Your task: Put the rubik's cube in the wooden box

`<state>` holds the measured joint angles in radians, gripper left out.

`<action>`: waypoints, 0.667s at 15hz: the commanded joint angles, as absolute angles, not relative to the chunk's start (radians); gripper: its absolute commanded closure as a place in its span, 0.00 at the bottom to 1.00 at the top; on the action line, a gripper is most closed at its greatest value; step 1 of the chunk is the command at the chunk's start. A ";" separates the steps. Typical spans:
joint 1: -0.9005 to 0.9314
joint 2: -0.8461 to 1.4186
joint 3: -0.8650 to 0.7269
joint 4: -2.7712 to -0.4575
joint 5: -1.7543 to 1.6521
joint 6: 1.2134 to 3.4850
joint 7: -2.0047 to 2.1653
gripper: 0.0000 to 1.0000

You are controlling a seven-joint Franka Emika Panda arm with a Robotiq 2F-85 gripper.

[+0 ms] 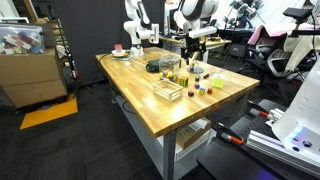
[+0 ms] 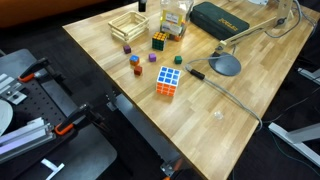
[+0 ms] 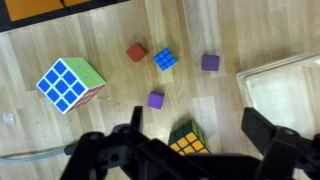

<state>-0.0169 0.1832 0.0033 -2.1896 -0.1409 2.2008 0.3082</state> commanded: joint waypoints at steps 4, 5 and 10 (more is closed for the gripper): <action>0.005 0.290 -0.049 -2.108 -0.292 2.199 0.303 0.00; 0.008 0.303 -0.051 -2.095 -0.300 2.196 0.303 0.00; 0.010 0.312 -0.047 -2.082 -0.291 2.197 0.283 0.00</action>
